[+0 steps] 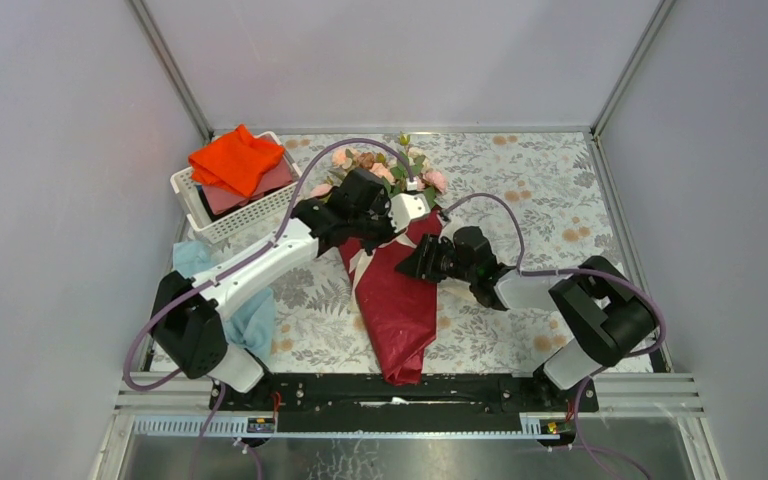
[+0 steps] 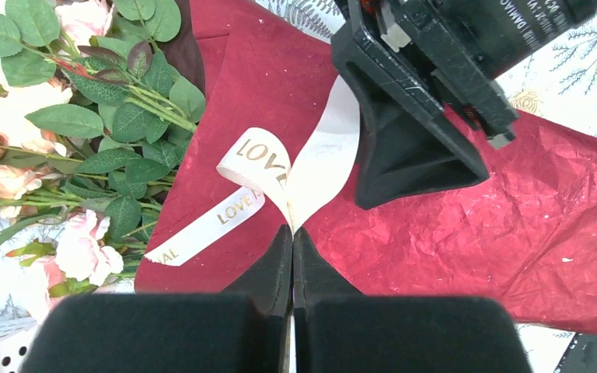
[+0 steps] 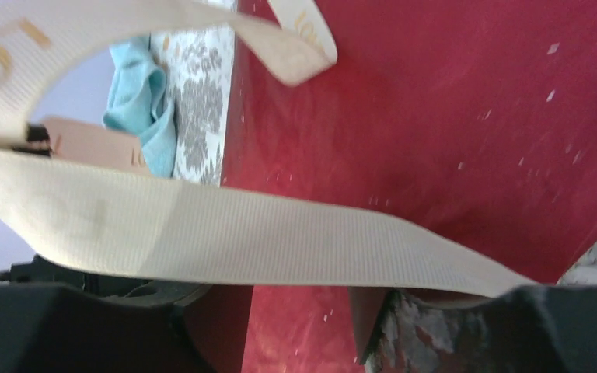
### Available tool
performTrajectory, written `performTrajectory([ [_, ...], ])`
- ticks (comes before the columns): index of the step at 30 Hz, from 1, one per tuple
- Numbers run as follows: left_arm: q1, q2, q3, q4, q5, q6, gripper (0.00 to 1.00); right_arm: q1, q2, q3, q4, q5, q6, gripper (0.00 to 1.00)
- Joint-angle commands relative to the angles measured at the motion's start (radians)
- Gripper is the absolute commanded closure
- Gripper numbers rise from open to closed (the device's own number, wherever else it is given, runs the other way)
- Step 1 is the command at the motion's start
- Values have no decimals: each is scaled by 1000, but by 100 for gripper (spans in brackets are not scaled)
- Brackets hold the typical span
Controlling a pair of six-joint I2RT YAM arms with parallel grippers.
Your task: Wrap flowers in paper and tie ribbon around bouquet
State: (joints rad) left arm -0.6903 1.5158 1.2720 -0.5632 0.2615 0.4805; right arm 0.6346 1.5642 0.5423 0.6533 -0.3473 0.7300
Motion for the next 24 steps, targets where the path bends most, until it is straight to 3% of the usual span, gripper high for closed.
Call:
performTrajectory([
  [1, -1, 15, 30, -4, 0, -73, 100, 7, 53, 18, 271, 134, -9, 44],
  [8, 1, 37, 24, 17, 28, -113, 100, 20, 149, 63, 438, 198, -15, 30],
  [14, 20, 42, 35, 49, 56, -175, 100, 44, 215, 90, 547, 288, -90, 28],
  [24, 75, 81, 41, 73, 101, -243, 100, 66, 319, 161, 544, 289, -115, 30],
])
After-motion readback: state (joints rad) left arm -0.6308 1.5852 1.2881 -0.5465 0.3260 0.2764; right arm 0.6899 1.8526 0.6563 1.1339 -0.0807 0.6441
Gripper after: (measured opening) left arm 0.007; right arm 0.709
